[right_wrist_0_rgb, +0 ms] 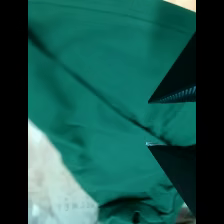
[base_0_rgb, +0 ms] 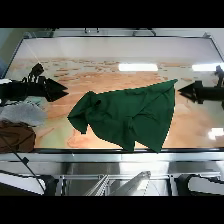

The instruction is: Fold the shirts.

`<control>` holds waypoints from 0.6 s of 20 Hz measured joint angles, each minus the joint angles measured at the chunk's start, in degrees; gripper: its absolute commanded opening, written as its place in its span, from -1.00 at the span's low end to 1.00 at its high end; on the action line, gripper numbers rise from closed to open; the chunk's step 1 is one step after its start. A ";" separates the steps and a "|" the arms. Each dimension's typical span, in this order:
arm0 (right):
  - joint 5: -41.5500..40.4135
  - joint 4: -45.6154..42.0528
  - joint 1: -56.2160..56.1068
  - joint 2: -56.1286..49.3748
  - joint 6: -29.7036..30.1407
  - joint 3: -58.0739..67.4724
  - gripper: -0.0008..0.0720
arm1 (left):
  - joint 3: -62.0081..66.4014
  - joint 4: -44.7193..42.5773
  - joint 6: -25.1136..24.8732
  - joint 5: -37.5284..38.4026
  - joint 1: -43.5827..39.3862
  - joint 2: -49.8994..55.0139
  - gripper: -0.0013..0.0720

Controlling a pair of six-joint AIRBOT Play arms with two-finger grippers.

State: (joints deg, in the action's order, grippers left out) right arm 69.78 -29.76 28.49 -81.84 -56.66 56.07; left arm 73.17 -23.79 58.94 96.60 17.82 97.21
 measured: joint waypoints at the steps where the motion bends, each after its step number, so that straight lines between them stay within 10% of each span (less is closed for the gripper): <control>1: -0.48 0.00 -0.07 2.29 -0.42 -4.42 -0.12 | -1.42 -4.90 0.37 -1.57 -0.76 -2.69 1.00; 12: -4.11 -0.07 -0.42 11.91 -1.70 -27.34 0.07 | -8.66 -37.86 3.69 -16.02 -15.08 -10.67 1.00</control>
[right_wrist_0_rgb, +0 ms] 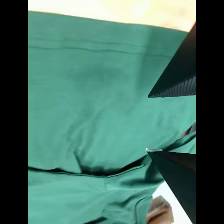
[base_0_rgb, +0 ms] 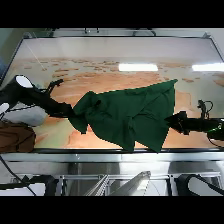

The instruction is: Fold the shirts.

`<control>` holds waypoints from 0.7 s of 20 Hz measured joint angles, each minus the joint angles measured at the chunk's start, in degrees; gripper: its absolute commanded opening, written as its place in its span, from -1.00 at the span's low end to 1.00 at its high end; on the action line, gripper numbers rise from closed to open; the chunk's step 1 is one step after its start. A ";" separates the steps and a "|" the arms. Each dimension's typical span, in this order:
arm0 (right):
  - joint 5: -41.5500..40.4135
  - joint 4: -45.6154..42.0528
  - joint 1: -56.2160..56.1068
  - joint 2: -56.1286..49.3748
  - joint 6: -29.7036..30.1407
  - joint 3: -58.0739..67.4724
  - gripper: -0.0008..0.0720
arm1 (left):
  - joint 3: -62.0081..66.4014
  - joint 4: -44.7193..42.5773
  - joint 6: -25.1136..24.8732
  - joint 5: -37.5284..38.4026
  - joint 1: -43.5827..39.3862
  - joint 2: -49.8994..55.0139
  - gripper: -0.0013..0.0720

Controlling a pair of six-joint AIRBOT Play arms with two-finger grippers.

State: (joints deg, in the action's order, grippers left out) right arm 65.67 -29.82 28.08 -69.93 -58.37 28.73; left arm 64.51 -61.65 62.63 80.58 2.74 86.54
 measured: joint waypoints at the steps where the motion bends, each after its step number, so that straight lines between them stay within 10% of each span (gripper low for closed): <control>1: 0.33 0.00 0.00 0.09 0.00 -0.28 0.07 | 0.57 -0.79 0.35 -0.68 -1.05 0.90 0.94; 10: 3.23 -2.86 0.00 0.31 -1.29 -1.01 0.02 | 12.00 -3.13 1.05 3.63 -3.69 8.87 -0.91; 14: 4.17 -10.23 0.00 0.50 -6.16 -1.42 0.02 | 13.64 -3.26 1.42 5.18 -2.19 9.14 -0.90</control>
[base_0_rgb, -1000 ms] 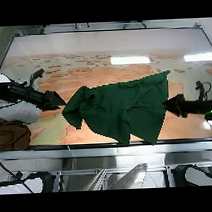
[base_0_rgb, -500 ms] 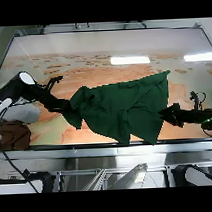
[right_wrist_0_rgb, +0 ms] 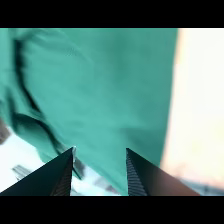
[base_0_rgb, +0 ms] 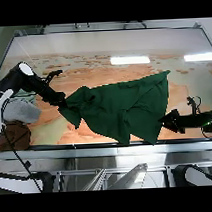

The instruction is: Fold the shirts.

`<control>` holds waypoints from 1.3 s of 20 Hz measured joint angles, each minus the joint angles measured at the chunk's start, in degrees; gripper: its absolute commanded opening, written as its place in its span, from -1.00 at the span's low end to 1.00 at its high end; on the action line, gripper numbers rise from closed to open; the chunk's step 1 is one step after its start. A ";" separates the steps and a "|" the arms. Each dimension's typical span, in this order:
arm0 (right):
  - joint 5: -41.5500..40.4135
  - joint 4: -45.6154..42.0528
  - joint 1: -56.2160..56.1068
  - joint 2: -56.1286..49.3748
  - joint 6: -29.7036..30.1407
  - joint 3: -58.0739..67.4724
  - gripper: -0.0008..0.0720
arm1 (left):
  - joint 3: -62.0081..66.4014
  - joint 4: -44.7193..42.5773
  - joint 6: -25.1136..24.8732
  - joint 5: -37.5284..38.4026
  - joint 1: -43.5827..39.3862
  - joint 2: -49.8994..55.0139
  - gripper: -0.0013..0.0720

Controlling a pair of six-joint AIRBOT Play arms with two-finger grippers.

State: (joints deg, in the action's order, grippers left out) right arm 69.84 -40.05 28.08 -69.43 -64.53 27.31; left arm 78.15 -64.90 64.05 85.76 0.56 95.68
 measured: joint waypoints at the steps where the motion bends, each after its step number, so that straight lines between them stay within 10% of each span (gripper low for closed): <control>1: 0.57 -1.79 0.00 0.24 -1.33 -0.33 0.03 | 0.13 0.04 0.00 0.28 0.17 0.02 -0.90; 11: -1.14 0.13 -2.49 0.79 -3.74 -11.67 0.00 | 0.46 0.17 0.02 1.09 0.63 0.04 -0.89; 13: -3.72 3.37 -4.85 -0.72 -0.94 -12.66 -0.88 | 0.46 0.17 0.02 1.16 0.63 0.04 -0.89; 18: -3.41 14.88 -7.98 -1.07 9.01 -11.15 -0.94 | 0.76 2.47 0.00 4.09 1.75 0.09 -0.87; 21: 7.69 23.10 -5.35 6.58 9.55 -3.82 -0.94 | 1.92 17.42 -1.09 11.39 5.73 -0.92 -0.87; 26: 12.79 34.49 6.86 20.48 6.12 22.12 -0.94 | 2.95 65.88 -3.54 18.34 15.04 -8.09 -0.87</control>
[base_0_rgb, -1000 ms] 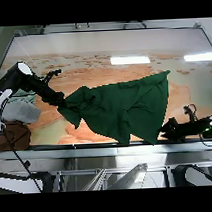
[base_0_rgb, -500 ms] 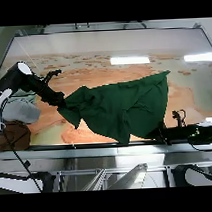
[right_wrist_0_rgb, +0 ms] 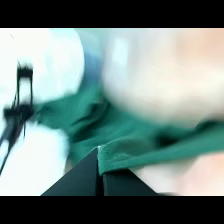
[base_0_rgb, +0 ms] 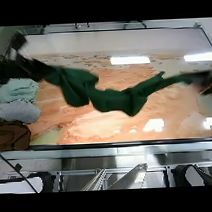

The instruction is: Fold the shirts.

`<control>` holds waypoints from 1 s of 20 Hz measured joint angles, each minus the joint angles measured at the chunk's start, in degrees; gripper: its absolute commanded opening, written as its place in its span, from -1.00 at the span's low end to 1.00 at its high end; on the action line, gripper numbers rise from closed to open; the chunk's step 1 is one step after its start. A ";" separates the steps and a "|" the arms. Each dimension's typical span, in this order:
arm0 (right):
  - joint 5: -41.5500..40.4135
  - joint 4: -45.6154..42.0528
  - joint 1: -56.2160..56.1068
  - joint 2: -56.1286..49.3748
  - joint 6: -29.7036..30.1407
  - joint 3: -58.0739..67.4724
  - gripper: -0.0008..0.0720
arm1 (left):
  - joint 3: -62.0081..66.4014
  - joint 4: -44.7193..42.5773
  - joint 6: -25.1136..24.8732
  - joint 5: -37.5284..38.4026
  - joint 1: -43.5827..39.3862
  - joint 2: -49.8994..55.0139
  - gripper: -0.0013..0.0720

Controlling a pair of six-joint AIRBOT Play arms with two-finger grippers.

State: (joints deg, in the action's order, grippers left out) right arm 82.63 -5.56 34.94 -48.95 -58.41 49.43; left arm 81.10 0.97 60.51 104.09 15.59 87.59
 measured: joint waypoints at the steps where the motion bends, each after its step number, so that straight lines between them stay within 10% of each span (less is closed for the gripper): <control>1: -1.64 0.83 2.95 1.27 -1.27 5.86 -0.94 | 0.04 9.57 -0.20 0.28 1.95 -1.62 -0.87; 11: 1.18 -8.63 9.94 -0.50 -13.66 24.65 -0.94 | -8.00 32.74 4.02 -5.75 9.55 -11.74 -0.87; 20: 2.40 11.87 13.27 0.98 -8.11 26.67 -0.94 | -6.88 35.78 5.09 -6.78 11.15 -22.71 -0.88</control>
State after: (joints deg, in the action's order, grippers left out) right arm 85.03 6.31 48.21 -47.97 -66.52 76.09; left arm 74.22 36.75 65.60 97.32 26.74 64.88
